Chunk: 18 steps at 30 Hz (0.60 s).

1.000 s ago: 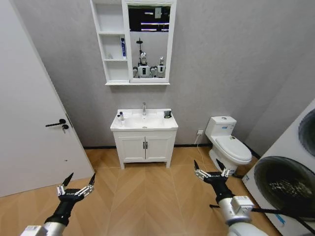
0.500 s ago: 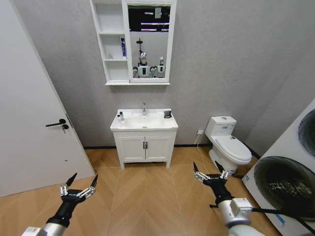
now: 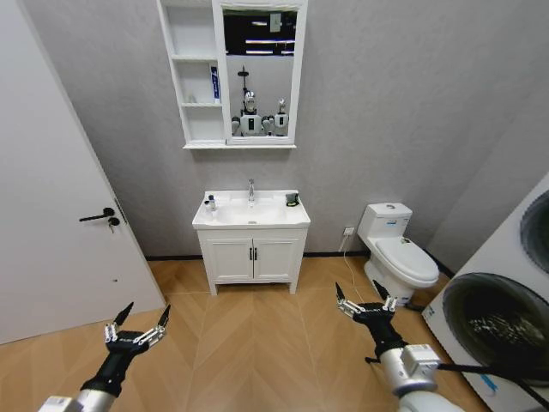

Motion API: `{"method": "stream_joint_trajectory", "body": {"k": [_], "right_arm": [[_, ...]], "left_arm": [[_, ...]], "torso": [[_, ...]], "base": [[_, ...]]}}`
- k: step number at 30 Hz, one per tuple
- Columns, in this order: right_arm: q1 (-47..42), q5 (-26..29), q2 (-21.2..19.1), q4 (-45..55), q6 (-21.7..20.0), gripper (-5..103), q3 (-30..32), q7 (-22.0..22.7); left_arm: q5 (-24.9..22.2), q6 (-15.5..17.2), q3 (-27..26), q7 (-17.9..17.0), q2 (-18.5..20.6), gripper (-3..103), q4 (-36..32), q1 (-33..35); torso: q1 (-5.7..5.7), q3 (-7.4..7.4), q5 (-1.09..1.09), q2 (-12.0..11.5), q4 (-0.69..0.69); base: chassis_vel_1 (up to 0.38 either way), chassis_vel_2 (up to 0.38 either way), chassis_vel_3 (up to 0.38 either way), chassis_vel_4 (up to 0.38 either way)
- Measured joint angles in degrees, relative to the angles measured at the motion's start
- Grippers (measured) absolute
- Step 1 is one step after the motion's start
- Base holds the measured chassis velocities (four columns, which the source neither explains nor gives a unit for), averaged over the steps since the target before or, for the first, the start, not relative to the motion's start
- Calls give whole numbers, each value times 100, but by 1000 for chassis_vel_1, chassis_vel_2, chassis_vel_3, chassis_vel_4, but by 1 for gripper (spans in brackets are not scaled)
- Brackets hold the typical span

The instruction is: Move facial cleanser and shampoo from washbasin to cabinet, then wipe washbasin with towel.

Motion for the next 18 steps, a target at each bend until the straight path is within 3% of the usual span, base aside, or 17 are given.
{"method": "stream_joint_trajectory", "body": {"k": [7, 18], "right_arm": [[-8, -5, 20, -85, 82, 100, -5, -39], [1, -28, -8, -150, 94, 100, -34, -74]], "left_arm": [[78, -64, 27, 28, -72, 100, 35, 26], [94, -139, 34, 48, -119, 100, 114, 35]], "torso": [[1, 1, -1, -1, -1], [2, 1, 0, -1, 0]], "base": [[-120, 133, 141, -129], [-241, 251, 254, -265]]}}
